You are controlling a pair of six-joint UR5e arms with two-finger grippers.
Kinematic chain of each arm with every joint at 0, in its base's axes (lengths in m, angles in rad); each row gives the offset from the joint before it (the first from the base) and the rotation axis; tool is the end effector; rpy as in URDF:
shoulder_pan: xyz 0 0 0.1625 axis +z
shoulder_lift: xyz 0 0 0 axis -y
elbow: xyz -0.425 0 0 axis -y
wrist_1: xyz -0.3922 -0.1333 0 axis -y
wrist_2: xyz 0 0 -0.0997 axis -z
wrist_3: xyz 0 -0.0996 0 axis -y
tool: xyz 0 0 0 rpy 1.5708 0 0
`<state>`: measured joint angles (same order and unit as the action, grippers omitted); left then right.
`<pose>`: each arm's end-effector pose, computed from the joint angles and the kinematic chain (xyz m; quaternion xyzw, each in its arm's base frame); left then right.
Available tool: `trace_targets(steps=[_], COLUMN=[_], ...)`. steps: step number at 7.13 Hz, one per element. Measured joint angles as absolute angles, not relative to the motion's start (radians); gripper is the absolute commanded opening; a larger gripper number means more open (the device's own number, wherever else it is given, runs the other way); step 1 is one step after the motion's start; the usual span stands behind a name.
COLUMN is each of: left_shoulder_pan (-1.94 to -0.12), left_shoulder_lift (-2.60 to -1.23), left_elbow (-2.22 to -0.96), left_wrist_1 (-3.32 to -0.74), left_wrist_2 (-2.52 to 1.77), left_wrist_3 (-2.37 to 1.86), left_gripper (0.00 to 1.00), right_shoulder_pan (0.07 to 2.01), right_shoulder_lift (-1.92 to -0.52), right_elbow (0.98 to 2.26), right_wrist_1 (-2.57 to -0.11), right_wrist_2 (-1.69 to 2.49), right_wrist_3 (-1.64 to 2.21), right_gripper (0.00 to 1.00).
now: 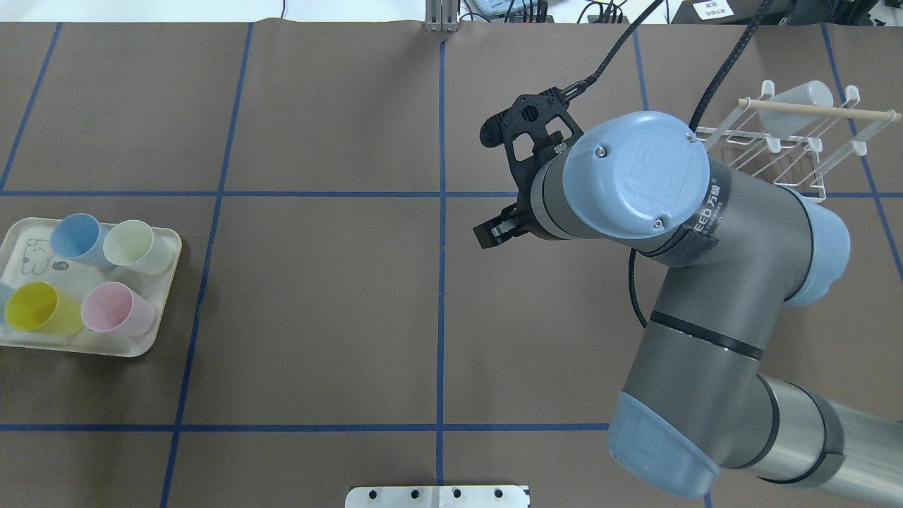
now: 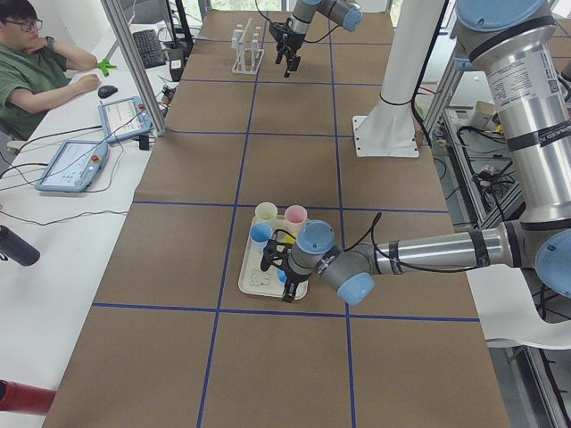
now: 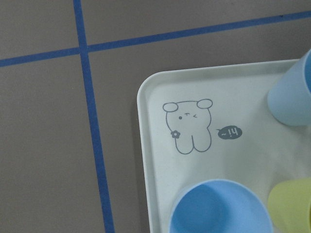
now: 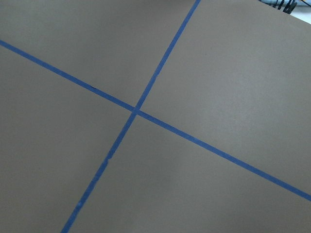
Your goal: Transfer IKEA cup to right arm and place on rack
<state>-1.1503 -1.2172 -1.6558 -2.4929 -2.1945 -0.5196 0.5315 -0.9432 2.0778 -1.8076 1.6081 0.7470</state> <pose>0.0781 -0.3587 0.6689 0.1407 0.3974 0.0537 0.9052 -0.4130 -0.3931 0.1351 0.2589 -0.3486 -0.1392 0.8900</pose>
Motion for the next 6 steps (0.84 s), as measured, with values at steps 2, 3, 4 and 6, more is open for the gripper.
trace_targets(steps=[2,3,4,6], left_shoulder_pan=[-1.135,-1.130,-1.127,-1.126], left_shoulder_lift=[-1.220,-1.222,-1.225,-1.232], left_elbow=[-1.654,-1.653,-1.651,-1.643], left_wrist_1=[-2.494,-2.493,-2.492,-2.491], left_wrist_2=[-2.197,-2.198,-2.199,-2.198], left_wrist_3=[-0.520,-0.520,-0.520,-0.520], left_gripper=[0.45,0.41,0.33,0.26], right_shoulder_pan=[0.531,0.530,0.528,0.523], right_shoulder_lift=[-0.947,-0.949,-0.950,-0.951], right_elbow=[2.077,2.077,2.077,2.076], right_wrist_1=[-1.807,-1.807,-1.807,-1.807], right_wrist_2=[1.607,1.605,1.598,1.584], right_wrist_3=[0.747,0.747,0.747,0.747], right_gripper=[0.99,0.99,0.99,0.99])
